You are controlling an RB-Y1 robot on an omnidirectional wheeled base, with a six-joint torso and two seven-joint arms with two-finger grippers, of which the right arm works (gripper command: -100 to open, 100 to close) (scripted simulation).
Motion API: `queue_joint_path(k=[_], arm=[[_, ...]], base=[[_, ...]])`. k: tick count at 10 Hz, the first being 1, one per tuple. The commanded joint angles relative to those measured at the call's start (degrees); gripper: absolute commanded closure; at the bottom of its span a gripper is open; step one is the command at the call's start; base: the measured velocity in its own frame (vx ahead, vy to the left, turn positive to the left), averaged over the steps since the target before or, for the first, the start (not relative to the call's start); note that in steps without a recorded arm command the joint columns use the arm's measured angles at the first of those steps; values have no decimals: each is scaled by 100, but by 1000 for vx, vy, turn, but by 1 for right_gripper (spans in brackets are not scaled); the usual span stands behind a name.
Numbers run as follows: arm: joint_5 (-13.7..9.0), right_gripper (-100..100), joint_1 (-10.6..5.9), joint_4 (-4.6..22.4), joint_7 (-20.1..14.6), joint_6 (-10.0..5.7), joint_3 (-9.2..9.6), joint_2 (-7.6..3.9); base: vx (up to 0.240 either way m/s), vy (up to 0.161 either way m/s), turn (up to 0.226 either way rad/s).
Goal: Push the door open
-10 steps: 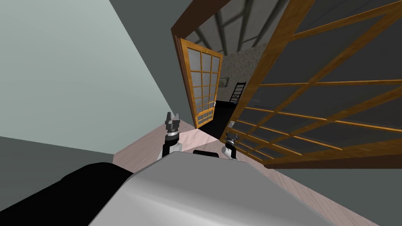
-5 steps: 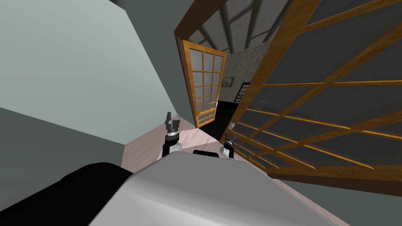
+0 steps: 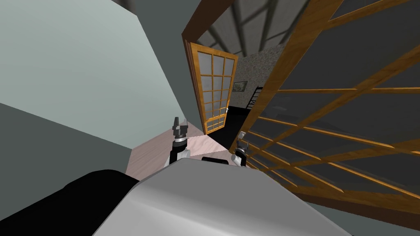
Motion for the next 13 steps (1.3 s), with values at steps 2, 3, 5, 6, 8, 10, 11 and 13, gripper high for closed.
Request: queue_joint_path(k=[2, 3, 5, 6, 8, 10, 11, 13], arm=[[-16, -100, 26, 63, -76, -69, -1, -64], [-23, -100, 40, 77, -103, -85, -3, -50], [-37, -100, 65, 104, -155, -115, -7, 45], [-32, -100, 70, 72, -124, -94, -6, 15], [-32, 100, 70, 72, -124, -94, -6, 15], [-32, 100, 70, 72, -124, -94, -6, 15], [-32, 100, 70, 72, -124, -94, -6, 15], [-77, 100, 66, 84, -111, -75, -55, -14]], base=[[209, -113, 36], [188, -138, 35], [184, -87, 36], [92, -39, 4], [-27, 15, 9], [-16, 7, -3], [-7, 3, 1], [49, -6, -11]])
